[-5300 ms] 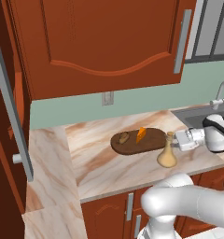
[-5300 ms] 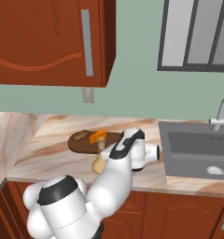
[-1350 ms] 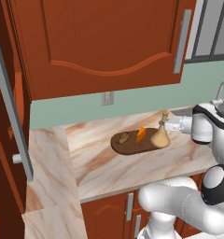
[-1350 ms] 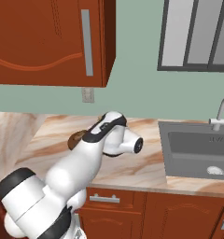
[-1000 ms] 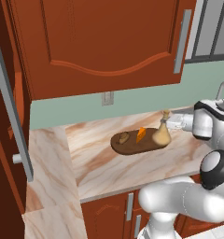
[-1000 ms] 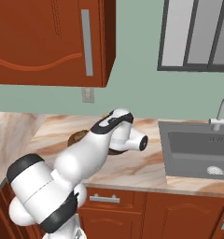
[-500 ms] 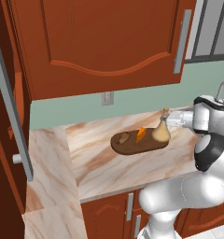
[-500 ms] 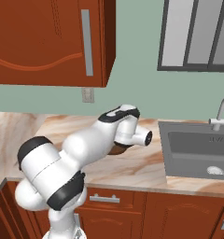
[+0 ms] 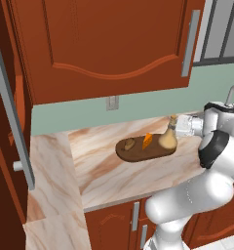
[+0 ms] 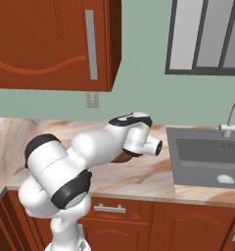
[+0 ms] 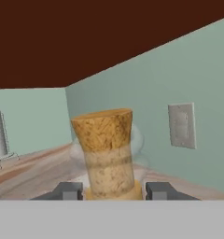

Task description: Retrieve the reheated potato from the microwave, then place the potato, cheese, and condiment on the cutting board.

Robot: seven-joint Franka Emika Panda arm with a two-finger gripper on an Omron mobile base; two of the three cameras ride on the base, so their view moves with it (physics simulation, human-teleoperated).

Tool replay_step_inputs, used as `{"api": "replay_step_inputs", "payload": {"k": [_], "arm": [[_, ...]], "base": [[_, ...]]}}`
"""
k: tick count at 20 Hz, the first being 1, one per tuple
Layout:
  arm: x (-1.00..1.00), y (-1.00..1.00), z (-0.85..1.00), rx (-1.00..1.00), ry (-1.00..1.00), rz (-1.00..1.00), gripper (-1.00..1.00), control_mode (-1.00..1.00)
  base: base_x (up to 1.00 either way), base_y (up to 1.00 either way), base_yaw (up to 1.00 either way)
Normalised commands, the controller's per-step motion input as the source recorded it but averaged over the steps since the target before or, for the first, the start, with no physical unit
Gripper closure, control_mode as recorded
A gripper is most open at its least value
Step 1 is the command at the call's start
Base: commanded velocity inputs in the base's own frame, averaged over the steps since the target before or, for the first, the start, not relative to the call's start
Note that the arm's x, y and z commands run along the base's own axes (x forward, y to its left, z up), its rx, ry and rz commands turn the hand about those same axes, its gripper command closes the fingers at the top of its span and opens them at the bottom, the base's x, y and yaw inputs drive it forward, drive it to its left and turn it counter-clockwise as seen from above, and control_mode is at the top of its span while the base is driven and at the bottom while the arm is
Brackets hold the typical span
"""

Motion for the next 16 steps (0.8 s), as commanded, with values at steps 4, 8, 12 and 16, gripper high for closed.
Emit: {"api": "replay_step_inputs", "payload": {"k": [4,8,12,16], "arm": [[0.07,0.00,-0.13,-0.06,-0.04,0.04,1.00,-1.00],[0.15,0.00,-0.12,-0.07,0.00,0.03,1.00,-1.00],[0.21,0.00,-0.09,-0.06,0.00,0.02,1.00,-1.00],[0.18,0.00,-0.09,-0.02,0.00,0.01,1.00,-1.00]], "base": [[0.00,0.00,0.00],[0.00,0.00,0.00],[0.00,0.00,0.00],[0.00,0.00,0.00]]}}
